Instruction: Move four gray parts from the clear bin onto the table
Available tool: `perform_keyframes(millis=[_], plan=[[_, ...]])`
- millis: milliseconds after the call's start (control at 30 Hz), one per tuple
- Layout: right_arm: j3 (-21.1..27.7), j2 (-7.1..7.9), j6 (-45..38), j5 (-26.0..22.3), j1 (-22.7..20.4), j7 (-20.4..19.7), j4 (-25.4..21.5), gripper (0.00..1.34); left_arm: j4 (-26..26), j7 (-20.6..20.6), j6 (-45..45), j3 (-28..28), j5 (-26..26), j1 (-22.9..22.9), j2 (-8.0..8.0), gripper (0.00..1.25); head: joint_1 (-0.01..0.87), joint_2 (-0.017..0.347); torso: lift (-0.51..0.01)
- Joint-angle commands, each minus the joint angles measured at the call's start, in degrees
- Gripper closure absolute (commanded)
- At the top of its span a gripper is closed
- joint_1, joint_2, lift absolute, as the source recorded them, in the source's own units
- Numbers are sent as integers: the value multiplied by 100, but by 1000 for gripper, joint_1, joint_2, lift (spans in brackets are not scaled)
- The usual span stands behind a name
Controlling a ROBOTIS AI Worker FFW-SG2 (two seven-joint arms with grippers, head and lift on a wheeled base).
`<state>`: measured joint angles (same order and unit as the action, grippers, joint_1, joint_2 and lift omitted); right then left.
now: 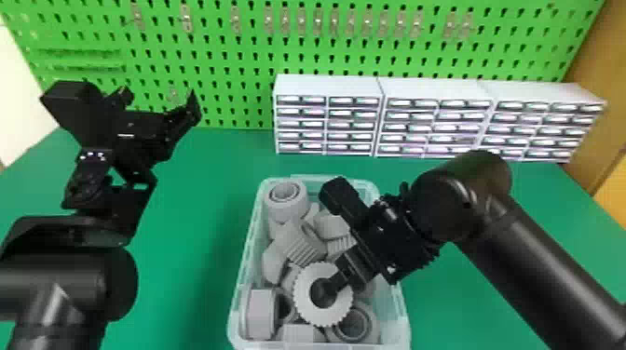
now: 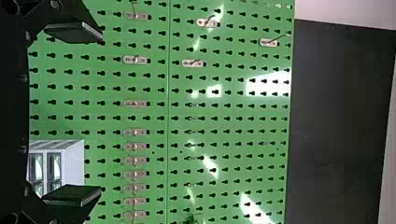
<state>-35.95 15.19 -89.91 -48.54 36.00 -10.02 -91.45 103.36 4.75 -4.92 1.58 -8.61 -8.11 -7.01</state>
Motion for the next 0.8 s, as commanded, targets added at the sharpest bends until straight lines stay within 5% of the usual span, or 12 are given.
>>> perform_keyframes(millis=[0,100,200,767], plan=[[-44,-16,-17,64,12,0,-4,780,0,0,0,9,0,20,-2,136,678,34,-50],[-123,-43,-17,160,65,0,-31,1095,0,0,0,18,0,28,-2,136,678,34,-50],[-167,-60,-17,354,74,0,-145,1250,0,0,0,18,0,28,-11,136,678,34,-50],[53,-130,-17,828,-23,0,-593,1248,0,0,0,35,0,81,-11,136,678,34,-50]])
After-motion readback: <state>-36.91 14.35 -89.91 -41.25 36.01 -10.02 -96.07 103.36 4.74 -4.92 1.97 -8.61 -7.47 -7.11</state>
